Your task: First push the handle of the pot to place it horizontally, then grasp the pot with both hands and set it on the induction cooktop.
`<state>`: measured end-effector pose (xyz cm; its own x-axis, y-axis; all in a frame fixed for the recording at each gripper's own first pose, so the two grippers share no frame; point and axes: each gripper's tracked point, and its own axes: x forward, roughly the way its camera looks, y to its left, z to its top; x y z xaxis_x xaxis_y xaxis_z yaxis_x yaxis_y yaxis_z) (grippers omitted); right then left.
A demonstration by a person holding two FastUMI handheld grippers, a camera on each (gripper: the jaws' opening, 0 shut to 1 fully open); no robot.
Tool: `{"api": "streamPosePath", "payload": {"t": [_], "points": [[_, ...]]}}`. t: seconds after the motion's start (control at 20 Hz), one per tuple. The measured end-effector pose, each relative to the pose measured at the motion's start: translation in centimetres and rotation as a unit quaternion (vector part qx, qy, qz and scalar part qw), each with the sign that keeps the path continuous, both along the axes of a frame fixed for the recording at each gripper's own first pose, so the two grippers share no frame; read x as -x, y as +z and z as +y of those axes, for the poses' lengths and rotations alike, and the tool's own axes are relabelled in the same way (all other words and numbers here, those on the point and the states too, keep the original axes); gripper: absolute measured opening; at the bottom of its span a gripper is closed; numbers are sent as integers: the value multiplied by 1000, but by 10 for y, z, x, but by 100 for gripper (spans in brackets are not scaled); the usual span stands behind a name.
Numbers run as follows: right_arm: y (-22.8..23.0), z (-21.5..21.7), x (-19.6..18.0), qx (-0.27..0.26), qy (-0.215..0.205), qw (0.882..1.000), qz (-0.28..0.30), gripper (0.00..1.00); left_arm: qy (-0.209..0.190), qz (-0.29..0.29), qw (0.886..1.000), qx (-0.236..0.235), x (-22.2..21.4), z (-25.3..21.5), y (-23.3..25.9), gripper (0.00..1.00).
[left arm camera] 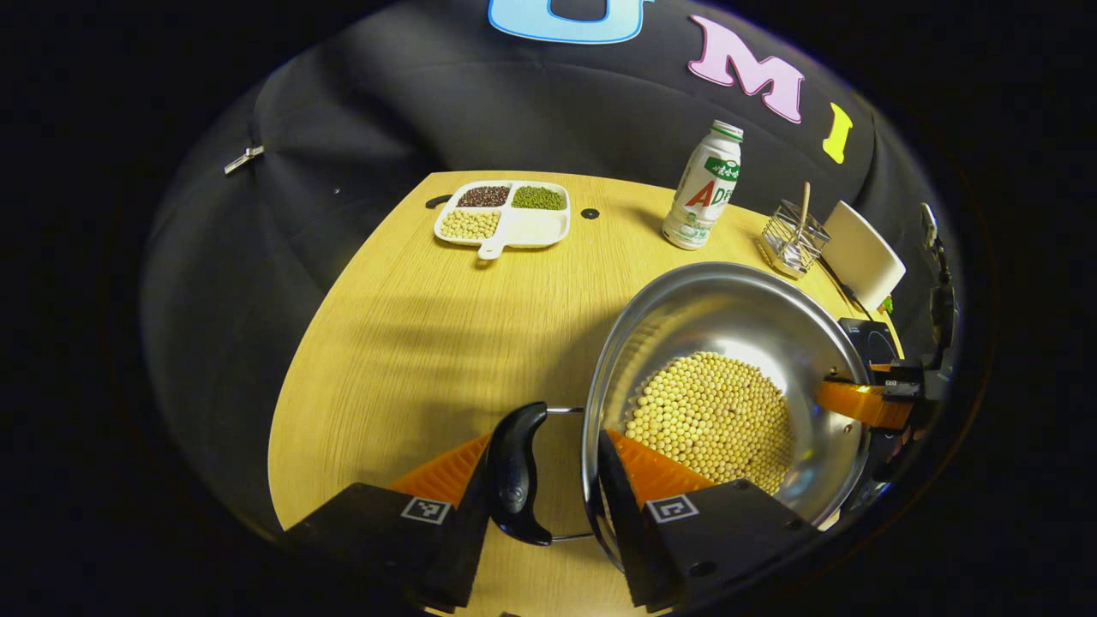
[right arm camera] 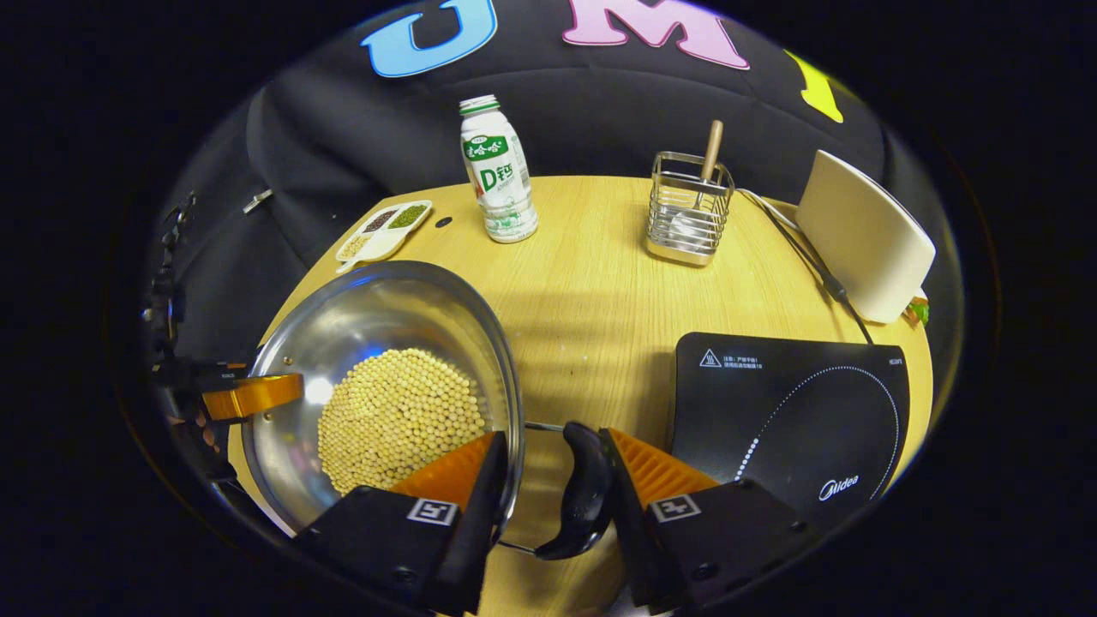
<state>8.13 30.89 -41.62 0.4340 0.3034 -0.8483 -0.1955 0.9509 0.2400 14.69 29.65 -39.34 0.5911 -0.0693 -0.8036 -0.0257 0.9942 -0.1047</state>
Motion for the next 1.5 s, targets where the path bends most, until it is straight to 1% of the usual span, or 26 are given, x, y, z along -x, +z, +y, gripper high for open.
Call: {"api": "streamPosePath", "payload": {"t": [0.05, 0.1, 0.15, 0.2, 0.25, 0.35, 0.5, 0.65, 0.7, 0.75, 0.85, 1.0, 1.15, 1.2, 1.25, 1.4, 1.45, 1.5], "points": [[-6, 0, -1, -4, -4, 1000, 8, 61, 3, -1, 1000, 3, 0, 0, 0, 67], [-4, -1, -1, -3, -9, 1000, 13, 62, 7, -4, 1000, 4, 0, 0, 2, 66], [-3, -1, 0, 1, -10, 1000, 16, 59, 11, -4, 1000, 5, 2, -1, 2, 63], [-2, -2, 3, 8, -1, 1000, 16, 56, 15, -2, 1000, 7, 4, -1, 3, 61], [-1, -4, 6, 12, 7, 1000, 16, 56, 22, -1, 1000, 12, 8, -3, 4, 60], [7, -7, 9, 8, 1, 1000, 18, 56, 28, -2, 999, 20, 15, -8, 10, 59], [29, -15, 10, 4, 0, 1000, 14, 56, 23, -11, 1000, 13, 22, -12, 32, 58], [53, -29, 18, -2, -11, 1000, 21, 55, 17, -12, 1000, 8, 30, -23, 57, 58], [61, -36, 20, -2, -12, 1000, 21, 60, 13, -13, 1000, 5, 34, -30, 66, 58], [67, -44, 23, -3, -14, 1000, 22, 55, 10, -11, 1000, 3, 37, -37, 73, 58], [76, -62, 28, -5, -14, 1000, 23, 55, 11, -6, 1000, 4, 44, -54, 83, 58], [83, -95, 32, -5, -22, 999, 24, 55, 1, -8, 1000, 2, 48, -86, 93, 58], [89, -133, 35, 2, -31, 999, 20, 55, -10, -7, 1000, 10, 49, -123, 98, 58], [90, -146, 35, 4, -36, 999, 19, 51, -16, -7, 1000, 11, 49, -135, 99, 58], [91, -157, 36, 5, -41, 999, 19, 55, -21, -7, 1000, 12, 48, -146, 100, 58], [89, -195, 39, 10, -54, 998, 21, 55, -36, -6, 999, 14, 45, -184, 101, 58], [88, -206, 40, 11, -58, 998, 21, 51, -40, -6, 999, 15, 44, -196, 100, 58], [87, -217, 40, 13, -61, 998, 22, 51, -43, -5, 999, 16, 43, -208, 100, 58]]}}
